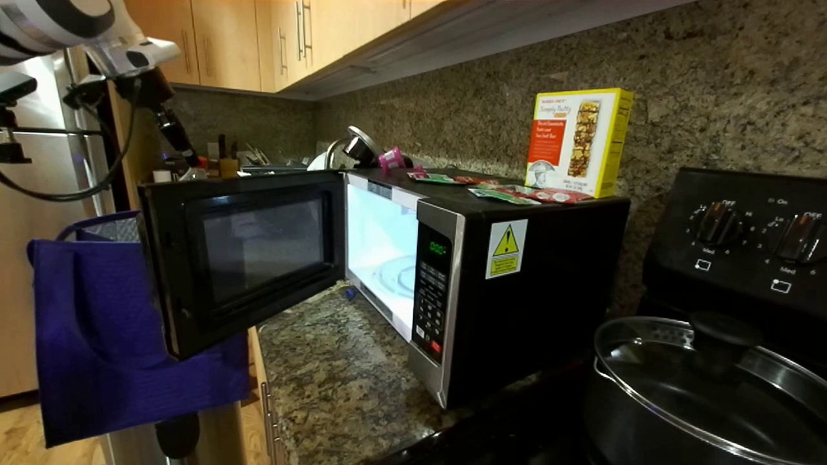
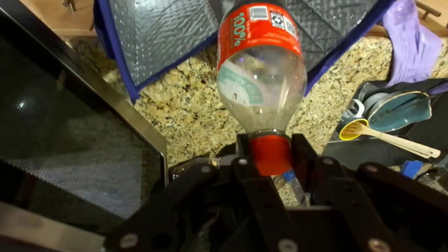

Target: Pick up the bottle and put it in the bag

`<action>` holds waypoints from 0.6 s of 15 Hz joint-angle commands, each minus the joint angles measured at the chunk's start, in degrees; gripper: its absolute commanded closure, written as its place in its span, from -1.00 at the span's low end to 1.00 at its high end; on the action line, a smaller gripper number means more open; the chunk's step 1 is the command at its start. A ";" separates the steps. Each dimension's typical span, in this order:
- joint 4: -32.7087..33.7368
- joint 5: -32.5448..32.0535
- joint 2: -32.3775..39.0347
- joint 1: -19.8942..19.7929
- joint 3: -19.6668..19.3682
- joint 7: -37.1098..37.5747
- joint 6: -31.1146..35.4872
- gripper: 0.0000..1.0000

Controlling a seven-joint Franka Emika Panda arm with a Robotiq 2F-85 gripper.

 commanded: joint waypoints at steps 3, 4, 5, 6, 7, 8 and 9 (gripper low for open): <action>-10.66 -1.61 -2.13 -1.49 4.25 7.87 7.24 0.72; -11.28 -2.20 -1.57 -1.50 4.86 9.10 8.00 0.72; -11.72 -3.70 -0.95 -1.63 5.55 10.92 8.42 0.72; -11.99 -4.90 -0.43 -1.60 6.12 12.18 8.58 0.72; -11.90 -6.10 0.47 -1.48 6.61 13.29 8.53 0.70; -11.70 -7.03 1.20 -1.31 6.98 14.25 8.17 0.71; -11.22 -8.46 2.11 -1.24 7.27 15.58 7.65 0.71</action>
